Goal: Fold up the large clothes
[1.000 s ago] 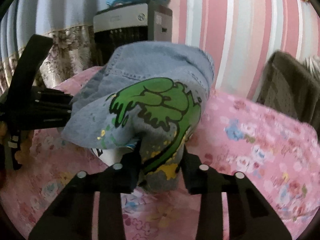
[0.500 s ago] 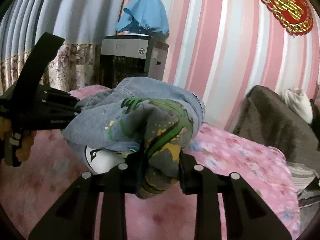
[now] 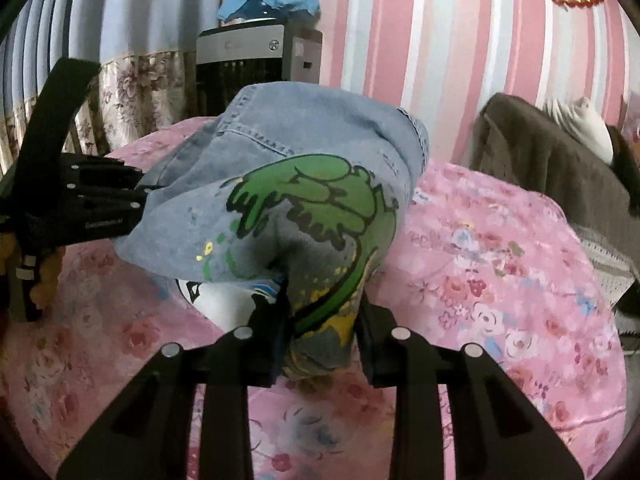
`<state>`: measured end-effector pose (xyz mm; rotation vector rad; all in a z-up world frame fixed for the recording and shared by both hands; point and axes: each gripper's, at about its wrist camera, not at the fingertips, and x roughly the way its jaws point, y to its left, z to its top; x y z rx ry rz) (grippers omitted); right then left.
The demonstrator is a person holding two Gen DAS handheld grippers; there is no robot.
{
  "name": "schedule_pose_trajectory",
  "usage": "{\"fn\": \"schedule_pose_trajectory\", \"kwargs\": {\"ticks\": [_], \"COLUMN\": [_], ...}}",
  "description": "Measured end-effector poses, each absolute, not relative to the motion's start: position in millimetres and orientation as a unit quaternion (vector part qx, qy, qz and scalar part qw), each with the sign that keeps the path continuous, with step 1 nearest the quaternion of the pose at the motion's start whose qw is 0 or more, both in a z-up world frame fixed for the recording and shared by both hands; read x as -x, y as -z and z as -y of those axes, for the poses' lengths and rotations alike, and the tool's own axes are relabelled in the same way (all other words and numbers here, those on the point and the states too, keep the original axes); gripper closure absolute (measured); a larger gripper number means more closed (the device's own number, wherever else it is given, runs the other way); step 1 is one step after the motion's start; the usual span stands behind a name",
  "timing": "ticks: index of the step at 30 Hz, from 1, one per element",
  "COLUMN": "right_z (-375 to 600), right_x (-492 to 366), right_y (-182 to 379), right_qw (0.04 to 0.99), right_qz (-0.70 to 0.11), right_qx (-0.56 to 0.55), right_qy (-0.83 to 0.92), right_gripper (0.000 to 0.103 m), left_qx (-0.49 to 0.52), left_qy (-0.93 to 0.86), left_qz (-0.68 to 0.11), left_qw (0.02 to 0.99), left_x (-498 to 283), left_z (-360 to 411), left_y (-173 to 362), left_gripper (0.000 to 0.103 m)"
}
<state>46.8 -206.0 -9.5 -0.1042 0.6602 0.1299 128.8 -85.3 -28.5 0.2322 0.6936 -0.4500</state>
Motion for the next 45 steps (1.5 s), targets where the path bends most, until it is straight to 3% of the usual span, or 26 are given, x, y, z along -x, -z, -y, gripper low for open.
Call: {"fn": "schedule_pose_trajectory", "kwargs": {"ticks": [5,8,10,11,12,13,20,26,38,45], "right_z": [206.5,207.7,207.9,209.7,211.3,213.2,227.9,217.4,213.5,209.6], "right_x": [-44.3,-43.9,-42.6,-39.9,-37.8,-35.3,-16.3,-15.9,-0.9,6.4], "right_y": [11.5,11.6,10.9,9.9,8.7,7.1,-16.4,-28.4,-17.6,-18.8], "right_qw": [0.942,0.941,0.942,0.943,0.943,0.944,0.960,0.971,0.981,0.984], "right_qz": [-0.327,-0.327,-0.327,-0.324,-0.322,-0.319,-0.278,-0.237,-0.172,-0.152], "right_qx": [0.048,0.047,0.046,0.041,0.036,0.031,0.000,-0.008,-0.042,-0.035], "right_qy": [-0.065,-0.066,-0.066,-0.069,-0.071,-0.071,-0.038,0.015,0.081,0.091], "right_gripper": [0.069,0.066,0.065,0.060,0.054,0.043,0.018,0.004,0.002,0.002], "left_qx": [-0.103,-0.093,-0.088,-0.083,-0.081,-0.080,-0.077,-0.062,-0.024,-0.058], "left_qy": [0.210,0.198,0.186,0.179,0.168,0.158,0.146,0.123,0.063,0.044], "left_qz": [-0.338,-0.340,-0.341,-0.339,-0.335,-0.328,-0.294,-0.240,-0.141,-0.102], "left_qw": [0.911,0.915,0.917,0.920,0.924,0.928,0.941,0.961,0.988,0.992], "left_x": [-131.3,-133.3,-133.0,-131.4,-129.3,-127.3,-105.9,-82.6,-55.2,-44.3], "left_z": [81.5,75.6,71.6,67.7,64.0,60.7,41.5,38.1,25.6,34.4], "left_y": [31.1,30.7,29.1,27.1,25.0,23.0,4.8,-13.2,-13.3,-6.3], "left_gripper": [0.072,0.058,0.041,0.034,0.016,0.006,0.003,0.003,0.003,0.003]}}
